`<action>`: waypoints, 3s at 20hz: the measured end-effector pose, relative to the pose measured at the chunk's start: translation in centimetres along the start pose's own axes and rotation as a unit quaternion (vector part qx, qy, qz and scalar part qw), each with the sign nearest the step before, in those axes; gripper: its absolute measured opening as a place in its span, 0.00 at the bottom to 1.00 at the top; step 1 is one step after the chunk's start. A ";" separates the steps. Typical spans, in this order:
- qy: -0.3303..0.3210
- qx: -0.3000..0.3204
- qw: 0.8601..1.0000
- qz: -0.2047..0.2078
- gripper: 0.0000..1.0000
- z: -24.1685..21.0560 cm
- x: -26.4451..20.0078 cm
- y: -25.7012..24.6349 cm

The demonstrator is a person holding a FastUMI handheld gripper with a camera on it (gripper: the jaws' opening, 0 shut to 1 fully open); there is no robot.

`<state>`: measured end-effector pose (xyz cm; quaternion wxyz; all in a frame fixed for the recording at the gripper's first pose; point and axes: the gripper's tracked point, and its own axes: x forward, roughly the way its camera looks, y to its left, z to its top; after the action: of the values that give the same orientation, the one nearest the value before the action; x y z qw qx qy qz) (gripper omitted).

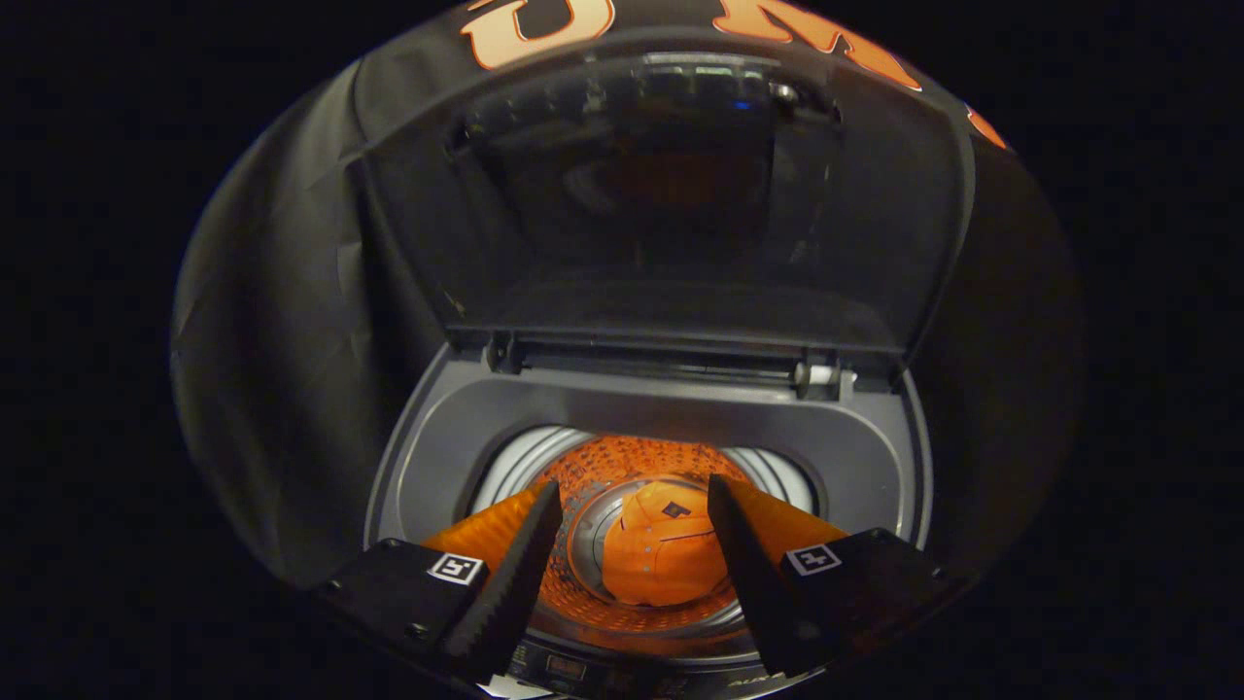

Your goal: Put the clothes into the washing machine and then close the washing machine lid.

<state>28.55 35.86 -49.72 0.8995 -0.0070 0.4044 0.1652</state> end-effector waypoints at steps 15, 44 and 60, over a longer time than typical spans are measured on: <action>-0.167 -0.048 0.984 -0.034 0.99 17.3 -10.5 0.9; -0.167 0.005 0.984 -0.053 1.00 24.3 -4.5 -0.3; -0.185 -0.002 0.981 -0.059 0.99 14.5 -9.8 1.6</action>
<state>32.55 36.64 -32.64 0.9670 -0.0016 0.2295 0.1109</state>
